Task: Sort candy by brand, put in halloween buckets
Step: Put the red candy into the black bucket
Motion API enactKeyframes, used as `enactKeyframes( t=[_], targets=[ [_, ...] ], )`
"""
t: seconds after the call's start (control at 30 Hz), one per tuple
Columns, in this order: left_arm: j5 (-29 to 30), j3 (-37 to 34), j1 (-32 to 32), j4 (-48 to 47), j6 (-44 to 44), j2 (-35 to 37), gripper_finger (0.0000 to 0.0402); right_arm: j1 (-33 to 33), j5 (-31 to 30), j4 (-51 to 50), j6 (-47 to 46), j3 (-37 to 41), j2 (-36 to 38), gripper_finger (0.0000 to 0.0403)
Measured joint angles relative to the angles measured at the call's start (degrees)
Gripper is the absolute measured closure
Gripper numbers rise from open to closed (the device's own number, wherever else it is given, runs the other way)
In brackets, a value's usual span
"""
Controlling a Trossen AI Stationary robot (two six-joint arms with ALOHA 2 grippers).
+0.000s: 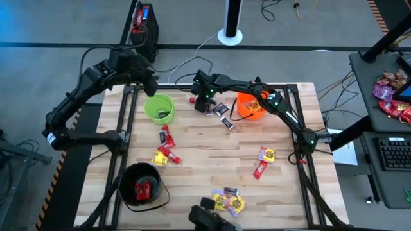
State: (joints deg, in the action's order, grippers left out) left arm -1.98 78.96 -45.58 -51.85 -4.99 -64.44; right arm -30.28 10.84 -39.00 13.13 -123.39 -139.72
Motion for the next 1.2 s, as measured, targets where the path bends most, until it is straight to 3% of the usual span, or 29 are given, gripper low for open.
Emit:
enactKeyframes(
  t=[0.2,0.37,0.5,0.6,0.7,0.83,1.0,1.2],
  targets=[
    [0.02,-0.02,0.00,0.20,0.14,-0.19,0.0269,-0.35,6.29,-1.27,-4.85,0.02,-0.02,0.0378],
    [-1.07,-0.37,0.00,0.21,0.59,-1.01,0.0269,-0.60,11.17,-2.61,-8.95,0.02,0.83,0.0385],
    [-11.76,-1.91,-0.01,0.23,-0.07,-0.88,0.0269,-0.97,17.78,-6.13,-8.84,-1.26,4.62,0.0387],
    [-23.75,-4.66,0.55,1.41,-0.04,-0.27,0.0269,-1.82,29.35,-8.88,-9.38,-1.49,8.97,0.0388],
    [-28.64,-8.40,2.53,3.23,2.58,-0.24,0.0269,-1.88,39.70,-11.82,-8.64,-1.20,12.87,0.0388],
    [-28.69,-13.26,8.20,9.80,6.63,-0.22,0.0269,-0.67,48.20,-12.33,-8.21,-1.08,18.36,0.0389],
    [-28.16,-16.39,16.29,22.68,12.21,-0.15,0.0269,1.11,51.70,-12.17,-9.56,-1.10,22.56,0.0389],
    [-19.44,-15.85,22.91,29.73,14.56,-0.37,0.0269,3.50,53.03,-12.05,-10.82,-1.05,25.15,0.0390]
  ],
)
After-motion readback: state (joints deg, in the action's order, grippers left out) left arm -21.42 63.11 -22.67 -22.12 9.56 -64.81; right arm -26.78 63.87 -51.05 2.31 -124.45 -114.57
